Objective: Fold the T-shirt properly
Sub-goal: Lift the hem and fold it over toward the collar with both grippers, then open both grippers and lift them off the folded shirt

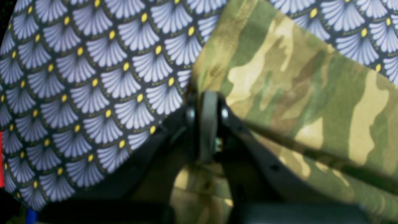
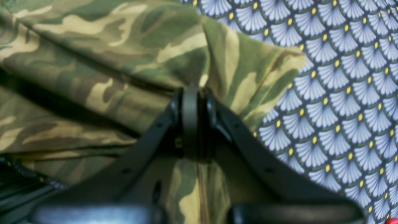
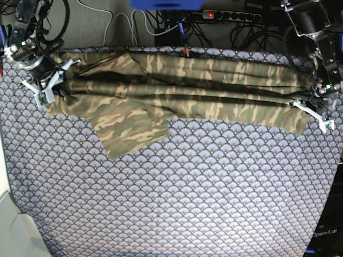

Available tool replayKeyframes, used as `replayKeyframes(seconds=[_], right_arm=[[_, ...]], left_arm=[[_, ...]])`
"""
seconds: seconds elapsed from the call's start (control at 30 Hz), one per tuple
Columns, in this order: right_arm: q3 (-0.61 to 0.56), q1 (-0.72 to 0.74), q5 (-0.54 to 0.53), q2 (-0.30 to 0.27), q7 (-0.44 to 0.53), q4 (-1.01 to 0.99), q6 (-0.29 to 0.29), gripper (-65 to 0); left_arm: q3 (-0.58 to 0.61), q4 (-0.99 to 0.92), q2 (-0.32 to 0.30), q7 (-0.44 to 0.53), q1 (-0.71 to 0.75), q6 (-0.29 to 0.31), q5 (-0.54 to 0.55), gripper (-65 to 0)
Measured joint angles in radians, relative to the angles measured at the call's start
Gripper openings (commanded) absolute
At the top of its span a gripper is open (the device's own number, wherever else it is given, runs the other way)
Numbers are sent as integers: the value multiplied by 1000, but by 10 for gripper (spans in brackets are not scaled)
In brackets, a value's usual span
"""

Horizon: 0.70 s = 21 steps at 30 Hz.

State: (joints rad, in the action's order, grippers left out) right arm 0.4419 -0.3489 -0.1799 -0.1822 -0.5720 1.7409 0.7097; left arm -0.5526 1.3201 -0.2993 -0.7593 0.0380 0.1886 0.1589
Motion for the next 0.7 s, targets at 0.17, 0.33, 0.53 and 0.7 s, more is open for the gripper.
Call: replayKeyframes(seconds=[0.17, 0.33, 0.53, 0.7], right_arm=[[2, 0, 2, 0, -15, 0, 0, -509], [7, -1, 16, -3, -56, 0, -3, -418], [18, 0, 16, -2, -56, 1, -3, -410], [99, 7, 17, 1, -57, 1, -7, -410]], left_arm=[[-2, 10, 0, 9, 24, -6, -3, -426], [-3, 17, 0, 23, 42, -1, -16, -193], [-57, 17, 21, 16, 42, 156, -15, -178], [-108, 10, 36, 12, 42, 175, -11, -178]])
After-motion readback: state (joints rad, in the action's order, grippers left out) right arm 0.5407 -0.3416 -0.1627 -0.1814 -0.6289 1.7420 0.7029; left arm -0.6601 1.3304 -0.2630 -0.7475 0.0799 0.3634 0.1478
